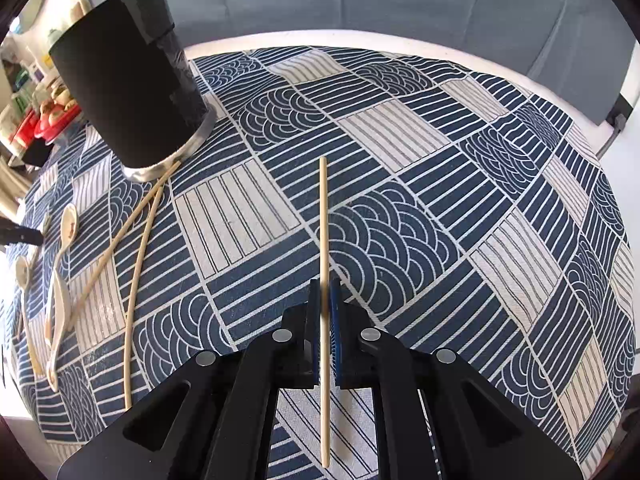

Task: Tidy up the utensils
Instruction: 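Lower the left tool onto a wooden chopstick and close it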

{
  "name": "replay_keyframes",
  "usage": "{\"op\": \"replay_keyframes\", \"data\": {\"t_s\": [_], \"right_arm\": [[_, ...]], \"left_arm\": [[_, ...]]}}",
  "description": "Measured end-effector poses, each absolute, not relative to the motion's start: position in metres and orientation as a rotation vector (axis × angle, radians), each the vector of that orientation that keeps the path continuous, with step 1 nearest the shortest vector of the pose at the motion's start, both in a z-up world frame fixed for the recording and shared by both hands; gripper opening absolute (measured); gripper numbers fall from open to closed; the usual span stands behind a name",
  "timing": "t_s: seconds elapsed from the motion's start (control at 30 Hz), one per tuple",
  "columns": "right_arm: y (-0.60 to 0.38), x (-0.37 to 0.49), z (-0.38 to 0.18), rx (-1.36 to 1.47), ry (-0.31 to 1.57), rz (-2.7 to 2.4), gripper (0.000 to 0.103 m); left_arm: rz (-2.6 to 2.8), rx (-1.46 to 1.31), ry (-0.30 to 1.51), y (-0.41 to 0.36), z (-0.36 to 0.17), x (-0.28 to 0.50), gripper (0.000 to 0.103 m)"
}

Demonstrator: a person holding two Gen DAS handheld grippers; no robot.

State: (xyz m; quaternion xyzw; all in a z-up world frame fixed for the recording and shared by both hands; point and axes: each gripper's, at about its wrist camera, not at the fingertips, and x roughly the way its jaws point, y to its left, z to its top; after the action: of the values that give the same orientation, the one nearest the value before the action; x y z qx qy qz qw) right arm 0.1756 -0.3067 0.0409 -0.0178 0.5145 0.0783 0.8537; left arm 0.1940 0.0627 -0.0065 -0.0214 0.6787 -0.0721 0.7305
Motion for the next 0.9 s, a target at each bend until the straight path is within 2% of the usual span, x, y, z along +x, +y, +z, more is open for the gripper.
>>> {"op": "replay_keyframes", "data": {"t_s": [0.07, 0.3, 0.67, 0.9], "right_arm": [[-0.309, 0.175, 0.049, -0.027, 1.061, 0.167, 0.004], [-0.305, 0.171, 0.07, -0.004, 0.995, 0.182, 0.005], [-0.292, 0.165, 0.066, 0.006, 0.994, 0.22, 0.005], [-0.295, 0.163, 0.065, 0.021, 0.997, 0.222, 0.005]], "left_arm": [[-0.13, -0.013, 1.454, 0.067, 0.003, 0.196, 0.0], [-0.115, -0.061, 1.364, 0.087, 0.04, 0.204, 0.0], [-0.18, -0.03, 1.453, 0.048, 0.019, 0.182, 0.001], [-0.148, 0.034, 1.485, 0.036, 0.002, 0.187, 0.007]]}}
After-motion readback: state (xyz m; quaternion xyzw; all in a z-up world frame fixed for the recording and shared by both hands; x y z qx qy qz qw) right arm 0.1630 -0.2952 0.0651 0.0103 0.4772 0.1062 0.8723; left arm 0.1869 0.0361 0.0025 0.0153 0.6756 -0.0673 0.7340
